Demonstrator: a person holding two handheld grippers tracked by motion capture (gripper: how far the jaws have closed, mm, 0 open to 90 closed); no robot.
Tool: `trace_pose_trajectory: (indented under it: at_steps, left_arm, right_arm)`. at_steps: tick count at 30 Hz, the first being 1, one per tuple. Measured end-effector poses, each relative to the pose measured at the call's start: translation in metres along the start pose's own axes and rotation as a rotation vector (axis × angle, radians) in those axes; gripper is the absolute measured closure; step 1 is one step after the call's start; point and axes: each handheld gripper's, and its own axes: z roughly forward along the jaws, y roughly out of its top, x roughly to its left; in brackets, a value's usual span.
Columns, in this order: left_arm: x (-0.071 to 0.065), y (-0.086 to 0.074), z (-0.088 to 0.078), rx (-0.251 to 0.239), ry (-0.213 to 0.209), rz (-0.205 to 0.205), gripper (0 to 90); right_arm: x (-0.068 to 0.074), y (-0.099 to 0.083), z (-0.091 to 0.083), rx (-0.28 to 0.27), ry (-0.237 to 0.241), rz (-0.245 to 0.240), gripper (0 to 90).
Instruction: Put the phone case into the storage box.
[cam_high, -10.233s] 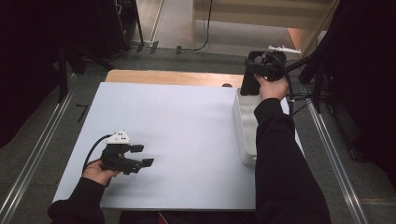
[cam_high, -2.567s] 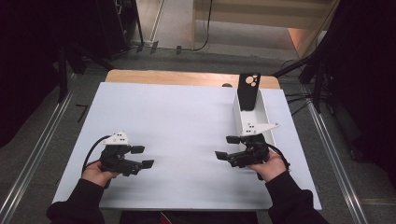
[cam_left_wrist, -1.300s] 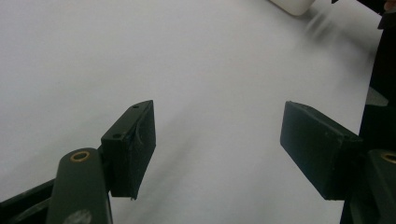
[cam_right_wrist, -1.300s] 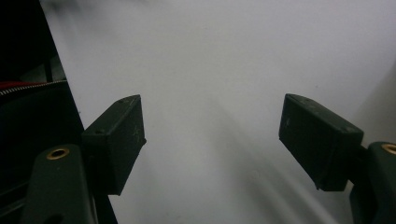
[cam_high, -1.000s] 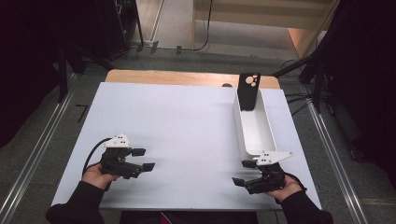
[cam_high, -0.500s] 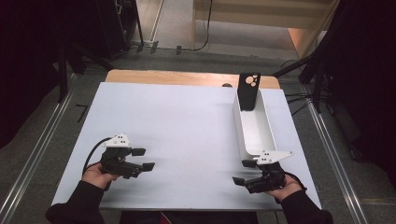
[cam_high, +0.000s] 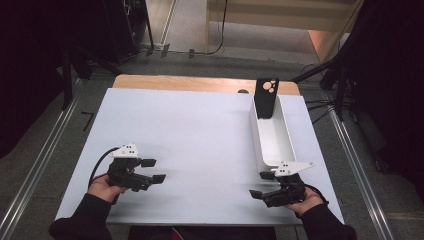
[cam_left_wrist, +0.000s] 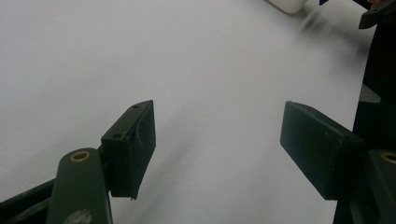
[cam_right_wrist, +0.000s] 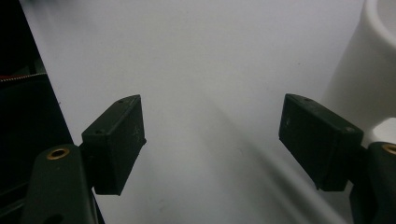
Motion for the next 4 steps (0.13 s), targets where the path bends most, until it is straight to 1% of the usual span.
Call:
trace_pose_trajectory:
  at_steps: [4]
  left_arm:
    - [0.0004, 0.0001, -0.0001, -0.001, 0.001, 0.001, 26.3]
  right_arm:
    - [-0.0001, -0.0002, -0.0002, 0.004, -0.005, 0.004, 20.9]
